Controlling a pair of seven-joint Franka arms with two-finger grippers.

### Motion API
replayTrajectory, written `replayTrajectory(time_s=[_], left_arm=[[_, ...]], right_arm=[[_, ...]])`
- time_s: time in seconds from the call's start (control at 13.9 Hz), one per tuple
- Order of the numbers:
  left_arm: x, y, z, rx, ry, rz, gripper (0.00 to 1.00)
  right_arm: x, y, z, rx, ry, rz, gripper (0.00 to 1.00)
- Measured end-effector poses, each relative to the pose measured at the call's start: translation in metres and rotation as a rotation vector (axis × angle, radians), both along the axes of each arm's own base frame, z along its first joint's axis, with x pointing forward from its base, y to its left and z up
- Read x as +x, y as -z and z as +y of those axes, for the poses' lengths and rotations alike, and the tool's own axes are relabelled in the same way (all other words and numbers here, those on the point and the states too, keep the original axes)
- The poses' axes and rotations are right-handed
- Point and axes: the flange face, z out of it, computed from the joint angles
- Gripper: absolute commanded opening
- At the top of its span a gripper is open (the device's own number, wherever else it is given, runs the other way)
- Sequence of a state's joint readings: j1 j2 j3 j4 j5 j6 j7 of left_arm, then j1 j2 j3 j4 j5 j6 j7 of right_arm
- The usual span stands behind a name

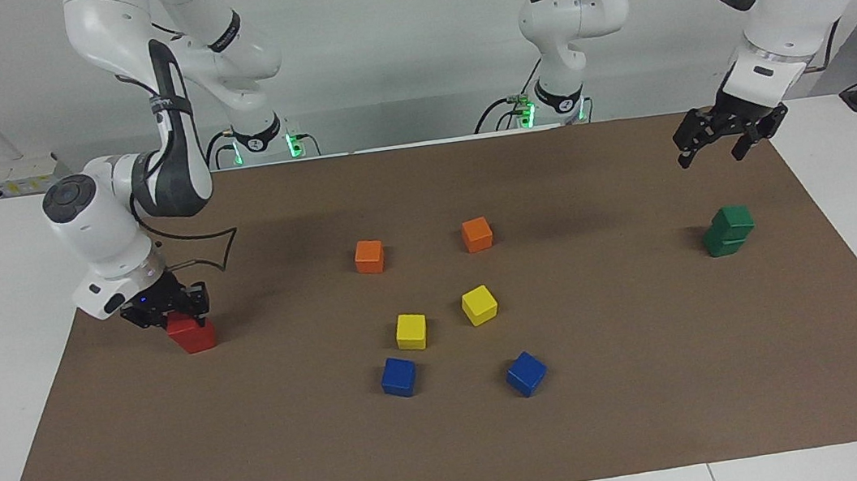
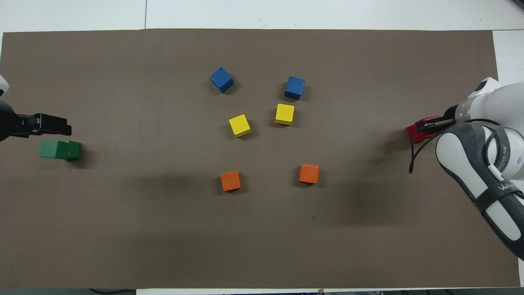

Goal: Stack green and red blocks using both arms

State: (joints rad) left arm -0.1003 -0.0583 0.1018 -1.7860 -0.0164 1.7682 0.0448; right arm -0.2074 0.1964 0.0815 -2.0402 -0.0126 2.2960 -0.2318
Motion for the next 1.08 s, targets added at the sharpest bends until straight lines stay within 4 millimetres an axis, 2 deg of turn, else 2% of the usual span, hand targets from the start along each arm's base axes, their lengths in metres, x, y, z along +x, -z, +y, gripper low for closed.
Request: replayTrajectory(time_s=[0.14, 0.43, 0.5, 0.57, 0.65, 0.72, 0.79, 1.08], left_arm=[[-0.001, -0.001, 0.002, 0.018, 0.003, 0.013, 1.0], [-0.004, -0.027, 0.002, 0.025, 0.004, 0.027, 1.0], [-0.004, -0.029, 0.002, 0.025, 0.004, 0.026, 1.0], [-0.004, -0.028, 0.002, 0.025, 0.004, 0.027, 1.0], [-0.004, -0.028, 0.002, 0.025, 0.004, 0.027, 1.0], [-0.004, -0.028, 0.002, 0.025, 0.004, 0.028, 1.0], [-0.004, -0.028, 0.002, 0.025, 0.004, 0.028, 1.0], [-0.004, -0.028, 0.002, 0.027, 0.005, 0.026, 1.0]], right_arm=[[0.0, 0.0, -0.001, 0.0, 0.001, 0.0, 0.09], [0.0, 0.0, -0.003, -0.001, -0.002, 0.0, 0.09], [-0.001, 0.0, -0.004, -0.001, -0.002, 0.0, 0.16], [-0.001, 0.0, -0.004, -0.001, -0.001, 0.0, 0.32], [-0.001, 0.0, -0.004, -0.001, -0.002, 0.0, 0.67], [-0.001, 0.0, -0.004, -0.001, -0.002, 0.0, 0.95], [-0.001, 0.0, -0.004, -0.001, -0.001, 0.0, 1.0], [-0.001, 0.0, -0.004, -0.001, -0.002, -0.001, 1.0]])
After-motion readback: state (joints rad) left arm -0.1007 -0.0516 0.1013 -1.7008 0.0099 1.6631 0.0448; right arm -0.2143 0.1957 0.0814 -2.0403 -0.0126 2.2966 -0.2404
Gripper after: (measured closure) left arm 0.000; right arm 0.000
